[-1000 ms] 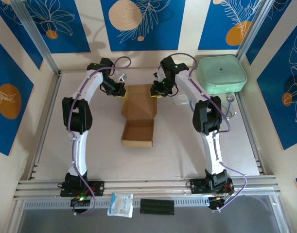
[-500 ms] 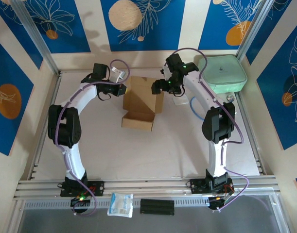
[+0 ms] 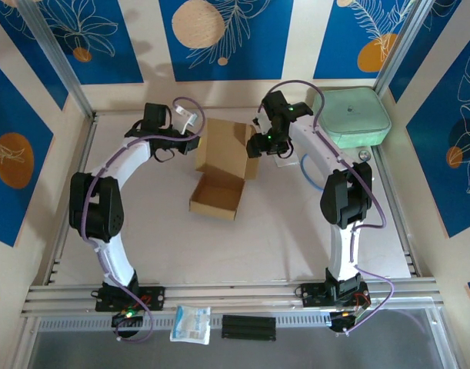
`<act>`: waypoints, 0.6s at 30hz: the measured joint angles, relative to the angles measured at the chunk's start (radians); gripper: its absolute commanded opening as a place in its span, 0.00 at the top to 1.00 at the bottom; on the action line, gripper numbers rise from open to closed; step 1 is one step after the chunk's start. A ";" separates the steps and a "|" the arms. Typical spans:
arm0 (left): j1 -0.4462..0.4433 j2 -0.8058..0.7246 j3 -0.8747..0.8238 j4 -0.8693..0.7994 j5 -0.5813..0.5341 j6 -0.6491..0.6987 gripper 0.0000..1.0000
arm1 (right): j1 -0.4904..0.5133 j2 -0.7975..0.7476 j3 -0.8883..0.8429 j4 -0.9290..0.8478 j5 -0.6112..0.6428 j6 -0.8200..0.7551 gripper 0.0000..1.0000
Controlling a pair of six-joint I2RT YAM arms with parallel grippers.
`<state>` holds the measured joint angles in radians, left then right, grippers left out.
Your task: Fold the paper box
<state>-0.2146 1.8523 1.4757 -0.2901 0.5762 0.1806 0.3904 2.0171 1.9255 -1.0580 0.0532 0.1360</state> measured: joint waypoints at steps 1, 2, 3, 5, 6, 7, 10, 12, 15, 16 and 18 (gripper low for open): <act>0.000 -0.005 -0.001 0.004 0.000 0.006 1.00 | 0.000 0.006 0.007 -0.006 0.000 -0.002 0.52; 0.000 -0.008 -0.002 0.006 0.000 0.009 1.00 | 0.000 0.012 0.014 -0.008 -0.001 -0.001 0.55; 0.000 -0.010 -0.002 0.007 -0.001 0.012 1.00 | 0.000 0.018 0.021 -0.008 -0.004 -0.005 0.57; 0.000 -0.010 -0.002 0.007 -0.002 0.014 1.00 | 0.000 0.026 0.027 -0.008 -0.011 -0.008 0.59; 0.000 -0.010 -0.002 0.006 -0.003 0.017 1.00 | 0.002 0.030 0.032 -0.010 -0.014 -0.010 0.61; -0.003 -0.010 -0.002 0.006 -0.004 0.021 1.00 | 0.003 0.034 0.037 -0.010 -0.018 -0.010 0.63; -0.005 -0.010 -0.002 0.006 -0.004 0.031 1.00 | 0.007 0.047 0.062 -0.015 -0.028 -0.010 0.68; -0.006 -0.010 -0.002 0.006 -0.004 0.032 1.00 | 0.010 0.052 0.079 -0.016 -0.032 -0.010 0.75; -0.008 -0.010 -0.002 0.006 -0.005 0.037 1.00 | 0.013 0.053 0.097 -0.023 -0.035 -0.011 0.89; -0.009 -0.010 -0.002 0.006 -0.005 0.038 1.00 | 0.016 0.053 0.103 -0.026 -0.038 -0.014 0.96; -0.013 -0.011 -0.002 0.006 -0.010 0.038 0.85 | 0.018 0.053 0.109 -0.030 -0.043 -0.014 1.00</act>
<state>-0.2279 1.8412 1.4742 -0.2844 0.5663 0.2184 0.4088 2.0705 2.0350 -1.0878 0.0105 0.1223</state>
